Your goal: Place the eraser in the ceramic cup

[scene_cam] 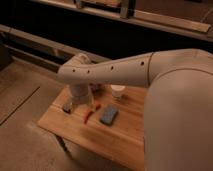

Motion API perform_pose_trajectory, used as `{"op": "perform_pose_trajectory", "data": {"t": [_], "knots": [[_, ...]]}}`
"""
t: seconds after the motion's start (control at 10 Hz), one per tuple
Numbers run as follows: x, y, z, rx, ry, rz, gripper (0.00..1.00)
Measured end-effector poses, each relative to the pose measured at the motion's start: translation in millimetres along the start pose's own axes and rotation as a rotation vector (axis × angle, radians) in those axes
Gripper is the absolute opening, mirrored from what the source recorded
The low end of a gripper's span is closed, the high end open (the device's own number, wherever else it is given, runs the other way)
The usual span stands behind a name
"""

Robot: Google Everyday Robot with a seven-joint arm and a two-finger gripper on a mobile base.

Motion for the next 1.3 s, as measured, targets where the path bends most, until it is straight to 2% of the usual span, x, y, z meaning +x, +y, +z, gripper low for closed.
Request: {"op": "perform_pose_trajectory", "data": {"t": [0.5, 0.8, 1.0, 1.1, 1.3], "knots": [[0, 0, 0, 0.003, 0.0, -0.005, 0.65], [-11, 4, 7, 0.033, -0.002, 0.007, 0.65], [-33, 16, 6, 0.036, -0.041, 0.044, 0.65], [-56, 23, 3, 0.027, -0.089, 0.111, 0.65], [-78, 23, -2, 0.013, -0.145, 0.206, 0.65]]}}
